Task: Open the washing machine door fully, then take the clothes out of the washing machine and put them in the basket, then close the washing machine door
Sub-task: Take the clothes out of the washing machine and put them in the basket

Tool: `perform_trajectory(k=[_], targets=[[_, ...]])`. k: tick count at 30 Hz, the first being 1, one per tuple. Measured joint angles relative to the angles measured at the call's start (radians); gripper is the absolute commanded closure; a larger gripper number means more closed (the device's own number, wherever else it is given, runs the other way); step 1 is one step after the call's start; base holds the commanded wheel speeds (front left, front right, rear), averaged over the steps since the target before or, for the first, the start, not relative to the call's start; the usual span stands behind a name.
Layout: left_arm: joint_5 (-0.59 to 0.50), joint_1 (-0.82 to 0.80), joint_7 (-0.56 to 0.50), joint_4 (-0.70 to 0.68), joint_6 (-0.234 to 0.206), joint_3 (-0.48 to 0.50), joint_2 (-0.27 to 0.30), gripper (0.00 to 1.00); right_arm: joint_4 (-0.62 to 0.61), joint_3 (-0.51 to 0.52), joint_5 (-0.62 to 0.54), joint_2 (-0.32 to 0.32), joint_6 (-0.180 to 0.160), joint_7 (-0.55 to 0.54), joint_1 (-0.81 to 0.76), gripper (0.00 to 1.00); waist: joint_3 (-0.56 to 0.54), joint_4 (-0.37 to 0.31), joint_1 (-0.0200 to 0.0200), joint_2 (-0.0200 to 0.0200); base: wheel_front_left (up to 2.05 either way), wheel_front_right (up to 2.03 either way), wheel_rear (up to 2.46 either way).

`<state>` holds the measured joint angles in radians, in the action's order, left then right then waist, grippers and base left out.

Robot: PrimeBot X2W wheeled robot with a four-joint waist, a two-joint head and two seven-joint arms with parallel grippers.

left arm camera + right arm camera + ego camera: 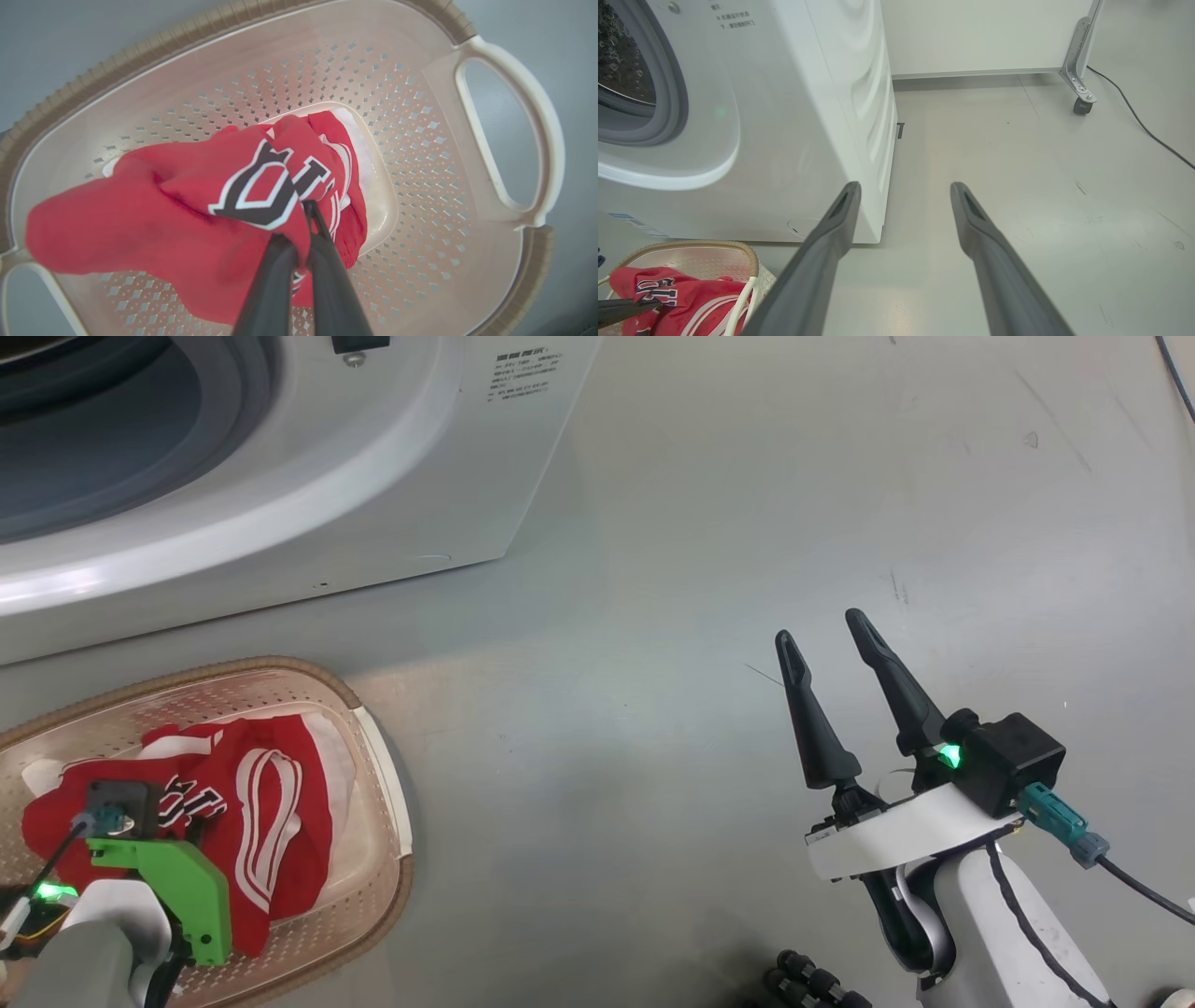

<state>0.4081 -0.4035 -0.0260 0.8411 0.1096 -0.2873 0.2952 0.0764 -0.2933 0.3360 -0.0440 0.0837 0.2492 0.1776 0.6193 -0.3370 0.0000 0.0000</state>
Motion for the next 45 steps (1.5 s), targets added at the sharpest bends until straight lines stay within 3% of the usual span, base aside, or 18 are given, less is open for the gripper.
perform_trajectory(k=[1, 2, 3, 22, 30, 45], targets=[[0.001, -0.006, 0.001, 0.005, 0.0, 0.001, -0.001, 1.0, 0.0, 0.002, 0.0, 0.0, 0.0, 0.0, 0.0, 0.0, 0.001, 0.002, 0.0, 0.0, 0.0, 0.0, 0.0], [0.002, -0.013, 0.002, 0.01, 0.0, 0.001, -0.004, 0.64, 0.0, 0.007, 0.0, 0.001, -0.005, 0.0, 0.001, 0.0, 0.002, 0.004, 0.0, 0.0, 0.0, 0.0, 0.0], [0.002, -0.02, 0.009, 0.015, 0.0, 0.002, -0.009, 0.0, 0.0, 0.012, 0.0, 0.0, -0.007, 0.0, 0.002, 0.0, 0.002, 0.008, 0.0, 0.0, 0.0, 0.0, 0.0], [0.018, -0.032, 0.134, 0.1, 0.005, -0.002, -0.075, 0.0, 0.035, 0.043, 0.016, 0.0, -0.007, 0.0, 0.04, 0.0, -0.113, 0.066, 0.0, 0.0, 0.0, 0.0, 0.0], [0.028, -0.032, 0.261, 0.029, 0.01, -0.021, -0.125, 0.0, 0.057, 0.108, 0.006, -0.01, -0.007, 0.0, 0.005, 0.0, -0.202, 0.115, 0.0, 0.0, 0.0, 0.0, 0.0], [0.057, 0.015, 0.278, -0.151, 0.011, -0.027, -0.192, 0.0, 0.061, 0.172, -0.005, -0.049, -0.003, 0.0, -0.09, 0.0, -0.381, 0.272, 0.0, 0.0, 0.0, 0.0, 0.0]])
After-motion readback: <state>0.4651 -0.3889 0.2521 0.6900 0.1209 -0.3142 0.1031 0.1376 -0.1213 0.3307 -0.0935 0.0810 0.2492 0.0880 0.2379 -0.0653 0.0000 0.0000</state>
